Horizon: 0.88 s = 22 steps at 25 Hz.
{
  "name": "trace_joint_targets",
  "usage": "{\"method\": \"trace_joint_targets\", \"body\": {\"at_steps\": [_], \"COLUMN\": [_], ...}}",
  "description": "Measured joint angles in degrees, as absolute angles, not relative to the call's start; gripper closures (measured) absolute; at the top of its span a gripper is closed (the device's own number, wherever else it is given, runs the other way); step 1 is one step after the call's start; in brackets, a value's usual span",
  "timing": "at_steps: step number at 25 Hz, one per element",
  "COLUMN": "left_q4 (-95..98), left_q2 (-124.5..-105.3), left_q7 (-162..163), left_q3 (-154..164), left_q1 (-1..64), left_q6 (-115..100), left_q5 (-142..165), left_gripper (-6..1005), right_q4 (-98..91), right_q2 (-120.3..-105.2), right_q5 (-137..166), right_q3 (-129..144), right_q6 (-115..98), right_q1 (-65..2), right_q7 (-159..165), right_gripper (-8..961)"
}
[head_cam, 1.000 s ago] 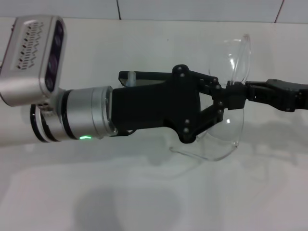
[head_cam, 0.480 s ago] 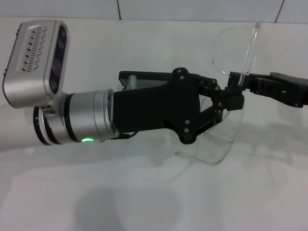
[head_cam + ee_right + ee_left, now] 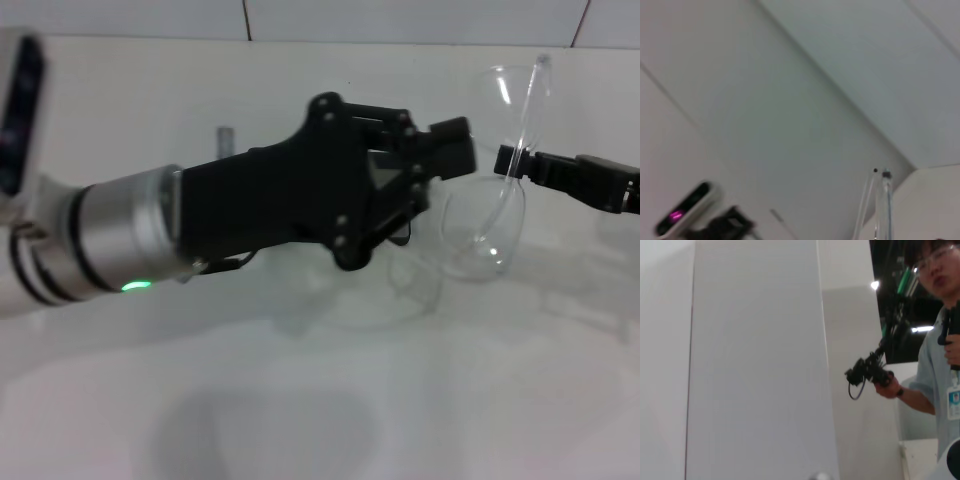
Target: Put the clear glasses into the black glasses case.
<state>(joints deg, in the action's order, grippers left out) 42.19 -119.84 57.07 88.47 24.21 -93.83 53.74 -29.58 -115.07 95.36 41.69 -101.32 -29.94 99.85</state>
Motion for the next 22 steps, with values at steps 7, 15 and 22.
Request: {"method": "trace_joint_targets", "body": {"at_steps": [7,15,22], "left_q4": [43.5,42.4,41.3], "left_q2": [-119.99,-120.01,-119.99], "left_q7": [55.3,55.4,55.6], "left_q3": [89.5,91.2,92.8], "left_q1": [21.4,21.8,23.0], "left_q6": [-96.8,-97.0,-97.0], "left_q5": [51.3,51.3,51.1], "left_gripper": [916,916,916], "right_q4": [-23.5,-19.8,-19.4], "right_q2": [-115.13,-115.46,-115.85], "right_q5": [89.9,83.2,83.3], "right_q3": [37.6,34.9,37.8], "right_q6": [-94.7,-100.5,-102.6], "right_q1": [-29.1,-29.7,-32.1], "right_q7": [99.6,97.9,97.4], "right_gripper": [866,866,866]}}
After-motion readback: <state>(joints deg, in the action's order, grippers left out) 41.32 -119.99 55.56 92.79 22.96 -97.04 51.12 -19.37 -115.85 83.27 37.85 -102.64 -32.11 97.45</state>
